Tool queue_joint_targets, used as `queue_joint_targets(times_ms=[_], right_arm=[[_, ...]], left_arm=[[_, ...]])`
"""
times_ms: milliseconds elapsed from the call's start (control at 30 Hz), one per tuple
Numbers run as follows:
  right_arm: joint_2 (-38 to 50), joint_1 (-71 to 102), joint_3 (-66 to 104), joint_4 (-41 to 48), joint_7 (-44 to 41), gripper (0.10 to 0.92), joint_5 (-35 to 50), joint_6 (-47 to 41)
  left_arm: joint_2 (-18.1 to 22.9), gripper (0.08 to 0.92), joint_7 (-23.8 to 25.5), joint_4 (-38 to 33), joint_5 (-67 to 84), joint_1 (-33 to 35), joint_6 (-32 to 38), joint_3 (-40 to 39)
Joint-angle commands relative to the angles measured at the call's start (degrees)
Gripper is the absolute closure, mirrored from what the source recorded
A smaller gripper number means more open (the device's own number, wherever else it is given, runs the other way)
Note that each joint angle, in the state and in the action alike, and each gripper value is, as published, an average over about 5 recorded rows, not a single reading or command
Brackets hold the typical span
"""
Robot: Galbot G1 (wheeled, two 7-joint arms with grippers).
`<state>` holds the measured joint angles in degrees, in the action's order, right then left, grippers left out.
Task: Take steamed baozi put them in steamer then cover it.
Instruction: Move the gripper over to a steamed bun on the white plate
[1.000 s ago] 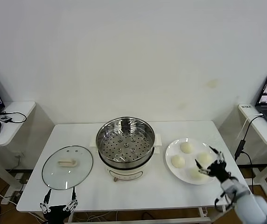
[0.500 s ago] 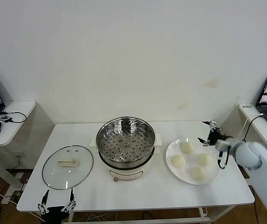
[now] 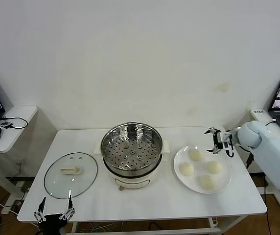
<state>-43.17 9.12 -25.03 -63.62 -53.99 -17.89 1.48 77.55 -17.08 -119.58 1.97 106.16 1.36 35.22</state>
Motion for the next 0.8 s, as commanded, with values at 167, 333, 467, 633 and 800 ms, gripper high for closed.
queue_joint_targets(times_ms=[167, 333, 467, 633, 800], right_arm=[[-5.45, -5.67, -9.21, 8.4, -3.52, 0.203, -0.25, 0.3], [-7.0, -4.77, -9.14, 9.94, -2.08, 0.203, -1.46, 0.29], [-8.44, -4.55, -8.16, 11.35, -1.15, 0.203, -2.11, 0.45], [-9.87, -4.24, -7.55, 12.66, -0.71, 0.203, -3.02, 0.39], [-10.97, -3.79, -7.45, 13.56, -0.52, 0.204, -4.17, 0.3]], left_arm=[[0.04, 0.177, 0.11, 0.14, 0.07, -0.29, -0.11, 0.64], [0.01, 0.177, 0.07, 0.28, 0.09, -0.21, -0.04, 0.88], [-0.04, 0.177, 0.03, 0.46, 0.09, -0.3, 0.08, 1.11], [-0.1, 0.177, 0.02, 0.42, 0.07, -0.49, 0.16, 1.32], [-0.09, 0.177, -0.13, 0.61, 0.02, -0.58, 0.34, 1.25]])
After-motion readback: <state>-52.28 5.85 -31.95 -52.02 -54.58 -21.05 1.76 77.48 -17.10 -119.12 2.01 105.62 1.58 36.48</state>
